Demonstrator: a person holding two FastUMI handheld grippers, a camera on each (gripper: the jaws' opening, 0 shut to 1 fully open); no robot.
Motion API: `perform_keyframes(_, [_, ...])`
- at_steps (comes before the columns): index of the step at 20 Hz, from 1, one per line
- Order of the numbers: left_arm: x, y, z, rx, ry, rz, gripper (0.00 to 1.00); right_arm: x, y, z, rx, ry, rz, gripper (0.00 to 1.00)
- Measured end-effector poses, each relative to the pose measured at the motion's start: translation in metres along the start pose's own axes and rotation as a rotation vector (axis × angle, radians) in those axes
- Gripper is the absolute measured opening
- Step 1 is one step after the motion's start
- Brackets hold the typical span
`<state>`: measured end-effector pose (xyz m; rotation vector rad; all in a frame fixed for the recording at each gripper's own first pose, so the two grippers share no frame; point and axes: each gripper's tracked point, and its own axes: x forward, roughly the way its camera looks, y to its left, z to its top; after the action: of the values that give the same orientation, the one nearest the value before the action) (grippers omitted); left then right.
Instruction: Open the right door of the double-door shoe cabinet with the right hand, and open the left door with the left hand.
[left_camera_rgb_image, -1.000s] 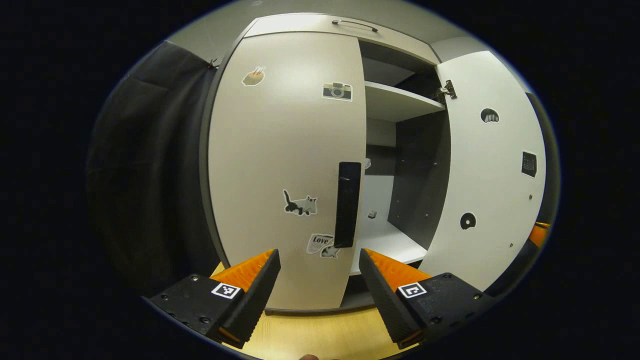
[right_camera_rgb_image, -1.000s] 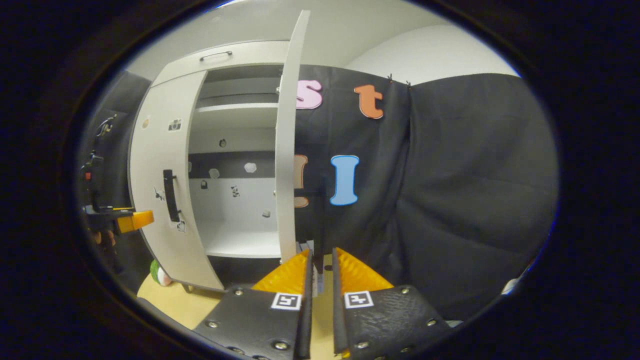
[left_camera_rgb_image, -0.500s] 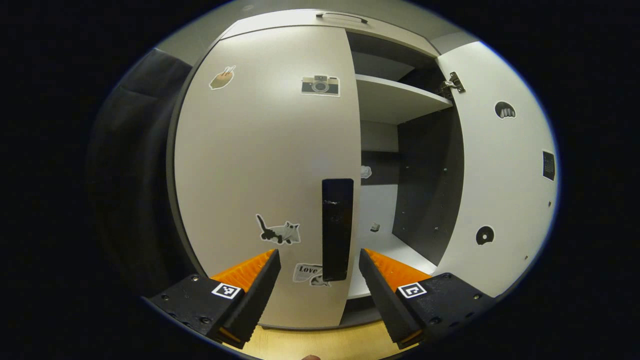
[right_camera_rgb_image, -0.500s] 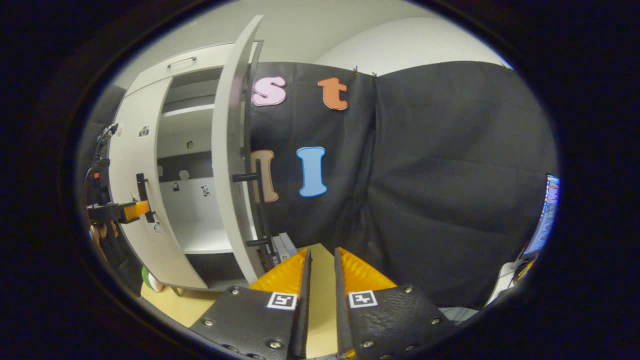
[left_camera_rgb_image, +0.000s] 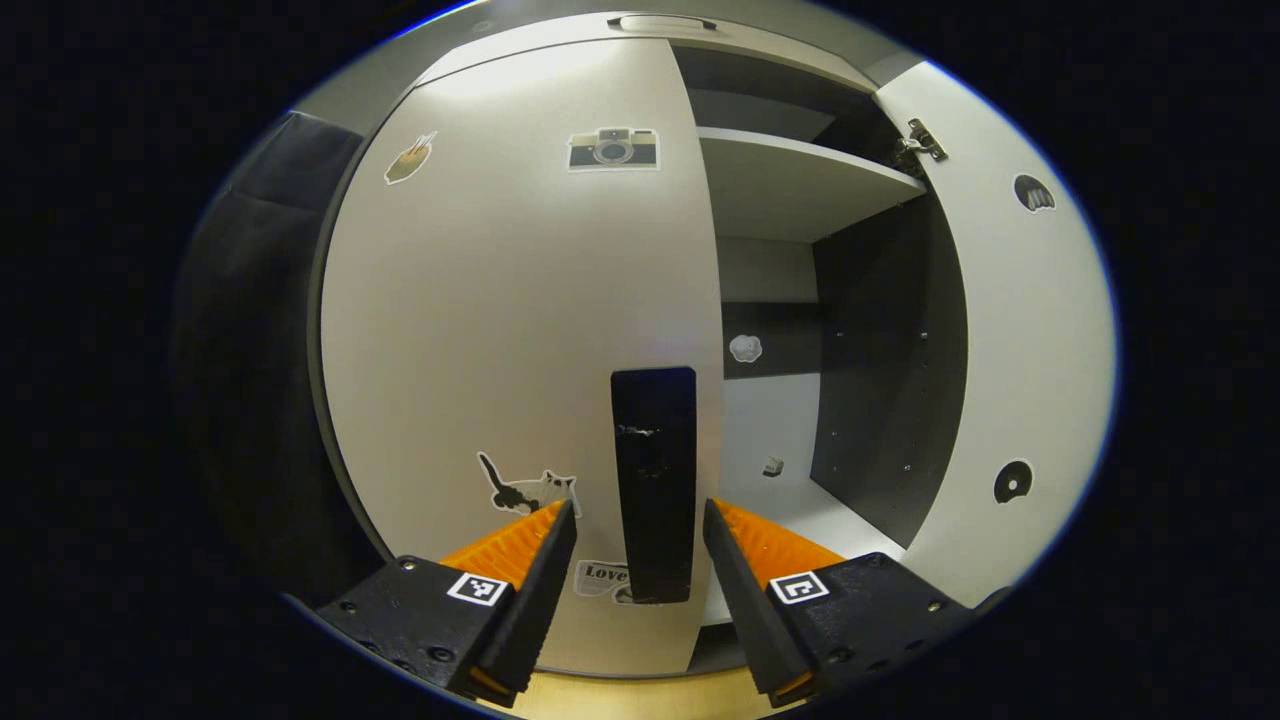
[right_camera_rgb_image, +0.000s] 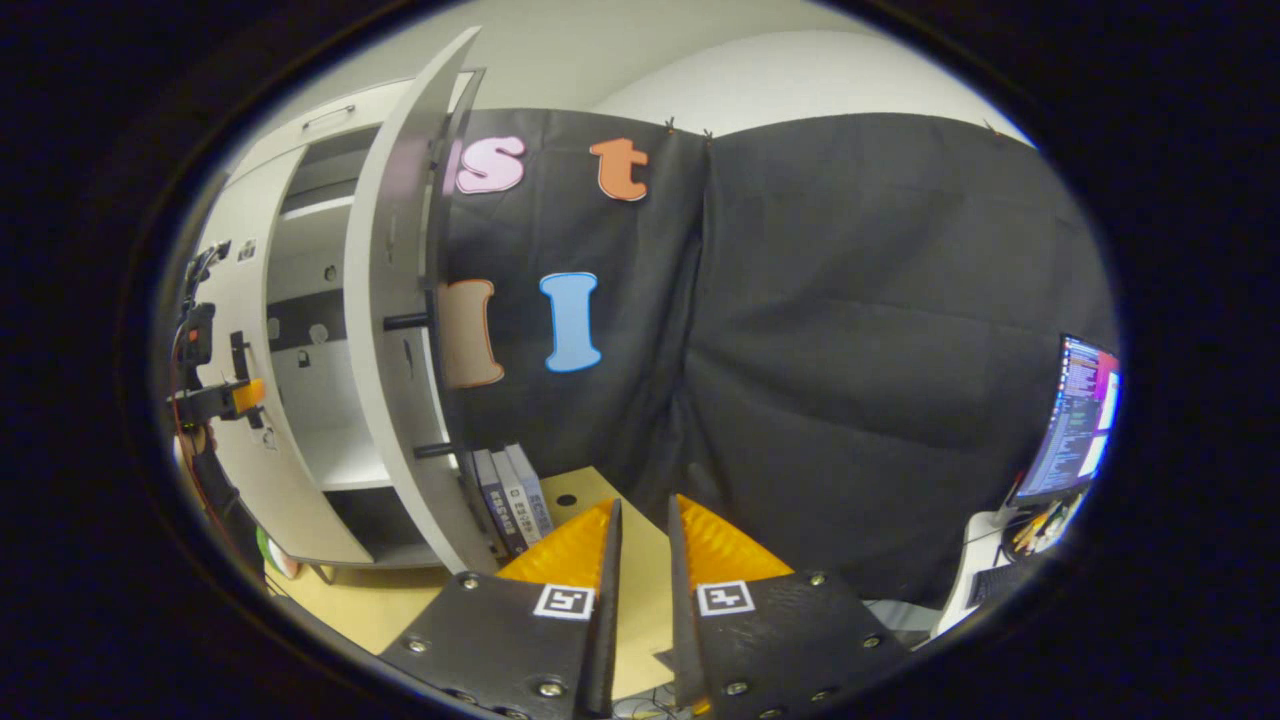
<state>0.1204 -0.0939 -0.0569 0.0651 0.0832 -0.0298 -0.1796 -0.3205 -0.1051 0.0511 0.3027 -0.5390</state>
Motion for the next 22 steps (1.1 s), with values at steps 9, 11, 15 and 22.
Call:
perform_keyframes(9, [0.006, -0.004, 0.002, -0.015, -0.014, 0.012, 0.57, 0.010, 0.006, -0.020, -0.050, 0.055, -0.003, 0.23])
perform_keyframes(11, [0.005, -0.007, 0.002, -0.007, -0.011, 0.016, 0.43, 0.010, 0.010, -0.023, -0.077, 0.064, 0.007, 0.21])
perform_keyframes(15, [0.005, -0.007, 0.001, -0.023, -0.005, 0.011, 0.34, 0.010, 0.014, -0.029, -0.144, 0.071, 0.015, 0.24])
perform_keyframes(22, [-0.004, -0.007, -0.002, -0.029, 0.017, -0.028, 0.24, 0.000, 0.029, -0.033, -0.196, 0.080, 0.060, 0.25])
